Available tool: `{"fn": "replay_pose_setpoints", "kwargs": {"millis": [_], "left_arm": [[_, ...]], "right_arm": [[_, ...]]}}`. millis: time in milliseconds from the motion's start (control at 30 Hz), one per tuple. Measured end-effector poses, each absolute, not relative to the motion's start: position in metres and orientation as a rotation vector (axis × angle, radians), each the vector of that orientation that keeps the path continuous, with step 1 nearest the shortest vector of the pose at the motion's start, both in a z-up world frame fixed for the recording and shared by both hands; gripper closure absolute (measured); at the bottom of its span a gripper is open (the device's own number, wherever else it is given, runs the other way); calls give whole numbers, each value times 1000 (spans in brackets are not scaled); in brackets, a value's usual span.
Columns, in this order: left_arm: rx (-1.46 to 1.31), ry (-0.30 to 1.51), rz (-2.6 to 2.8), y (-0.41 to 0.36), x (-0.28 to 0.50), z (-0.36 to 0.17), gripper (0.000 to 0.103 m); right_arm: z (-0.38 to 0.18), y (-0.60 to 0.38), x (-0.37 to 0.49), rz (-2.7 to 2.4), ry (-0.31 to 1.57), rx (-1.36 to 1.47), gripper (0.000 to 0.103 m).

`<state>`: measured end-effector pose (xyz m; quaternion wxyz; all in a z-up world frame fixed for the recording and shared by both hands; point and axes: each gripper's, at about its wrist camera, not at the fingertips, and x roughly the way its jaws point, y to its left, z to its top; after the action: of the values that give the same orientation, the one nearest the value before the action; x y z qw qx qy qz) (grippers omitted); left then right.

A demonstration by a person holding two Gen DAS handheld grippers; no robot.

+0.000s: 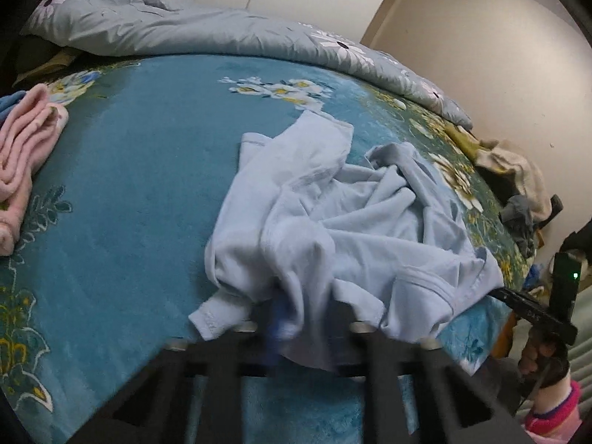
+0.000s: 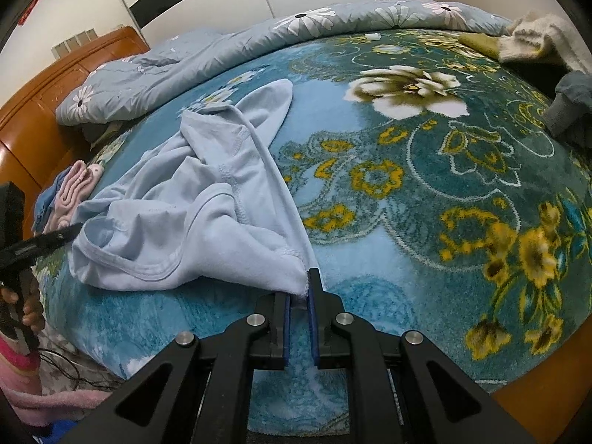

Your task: Fold clothes

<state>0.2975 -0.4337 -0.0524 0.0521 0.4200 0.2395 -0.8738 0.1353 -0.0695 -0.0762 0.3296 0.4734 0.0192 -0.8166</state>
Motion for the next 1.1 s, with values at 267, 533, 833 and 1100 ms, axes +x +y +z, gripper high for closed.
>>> {"fn": "replay_pose_setpoints", "kwargs": {"millis": [267, 533, 833, 1100], "left_arm": [[903, 791, -2803, -468, 295, 32, 97], [314, 569, -2995, -471, 316, 191, 97], [-124, 239, -3056, -424, 425, 287, 96], [-53, 235, -2996, -442, 426, 273, 93]], "right_arm": [[-31, -81, 116, -2222, 32, 1125, 97], [128, -107, 91, -2423, 86, 706, 97], [280, -95, 155, -2524, 150, 205, 97], [321, -123, 160, -2517, 258, 96, 97]]}}
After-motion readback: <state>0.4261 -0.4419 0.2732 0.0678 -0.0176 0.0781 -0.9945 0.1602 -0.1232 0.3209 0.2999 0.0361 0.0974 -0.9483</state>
